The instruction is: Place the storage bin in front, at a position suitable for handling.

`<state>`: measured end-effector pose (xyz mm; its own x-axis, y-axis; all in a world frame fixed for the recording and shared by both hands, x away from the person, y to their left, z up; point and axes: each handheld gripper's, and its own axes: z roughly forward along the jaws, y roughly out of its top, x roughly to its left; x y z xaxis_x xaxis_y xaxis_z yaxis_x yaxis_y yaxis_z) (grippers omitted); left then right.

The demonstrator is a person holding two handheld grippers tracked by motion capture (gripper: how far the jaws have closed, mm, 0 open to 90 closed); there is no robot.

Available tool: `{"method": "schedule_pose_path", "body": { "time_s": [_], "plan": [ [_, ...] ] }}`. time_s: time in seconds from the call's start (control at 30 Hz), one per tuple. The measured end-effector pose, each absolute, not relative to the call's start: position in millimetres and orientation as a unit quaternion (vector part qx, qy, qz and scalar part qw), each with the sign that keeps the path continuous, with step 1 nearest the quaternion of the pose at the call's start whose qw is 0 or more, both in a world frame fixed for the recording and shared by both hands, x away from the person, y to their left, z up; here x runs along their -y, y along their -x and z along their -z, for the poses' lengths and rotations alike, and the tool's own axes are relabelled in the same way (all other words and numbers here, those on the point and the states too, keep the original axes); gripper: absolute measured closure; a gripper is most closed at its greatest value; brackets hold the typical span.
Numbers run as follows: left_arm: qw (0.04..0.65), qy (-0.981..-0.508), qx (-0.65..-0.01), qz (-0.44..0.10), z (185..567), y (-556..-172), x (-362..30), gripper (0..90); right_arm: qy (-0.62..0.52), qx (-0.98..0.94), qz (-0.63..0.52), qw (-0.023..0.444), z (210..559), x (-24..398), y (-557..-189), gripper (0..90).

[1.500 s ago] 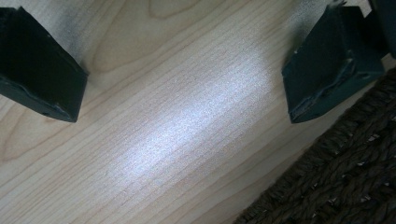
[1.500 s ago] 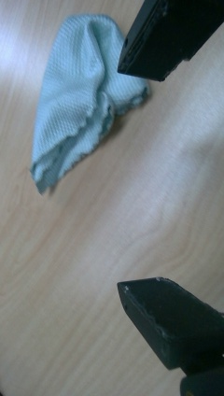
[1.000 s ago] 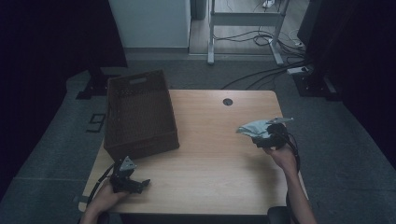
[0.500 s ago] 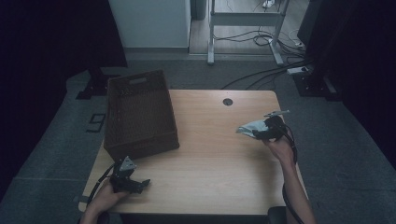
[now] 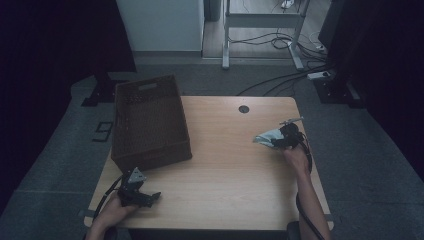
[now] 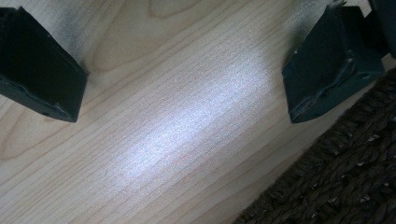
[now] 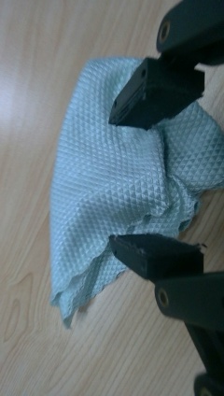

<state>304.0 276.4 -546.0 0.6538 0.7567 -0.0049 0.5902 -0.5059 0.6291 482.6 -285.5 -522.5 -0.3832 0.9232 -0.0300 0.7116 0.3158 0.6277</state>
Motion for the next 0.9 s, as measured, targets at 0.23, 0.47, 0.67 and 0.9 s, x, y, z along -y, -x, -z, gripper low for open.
{"method": "schedule_pose_path", "body": {
  "time_s": [0.23, 0.47, 0.67, 0.9],
  "plan": [
    [0.304, -0.857, -0.393, -0.136, 546, -304, -276, 0.0, -0.533, -0.785, -0.253, 0.188, 530, 289, -485, 59.1],
    [0.304, -0.857, -0.394, -0.137, 546, -304, -276, 0.0, -0.538, -0.784, -0.247, 0.188, 527, 289, -482, 75.3],
    [0.304, -0.856, -0.395, -0.137, 546, -304, -276, 0.0, -0.532, -0.779, -0.268, 0.195, 511, 289, -477, 78.0],
    [0.304, -0.856, -0.396, -0.137, 546, -304, -276, 0.0, -0.517, -0.779, -0.286, 0.206, 482, 289, -469, 78.0]
  ]
}}
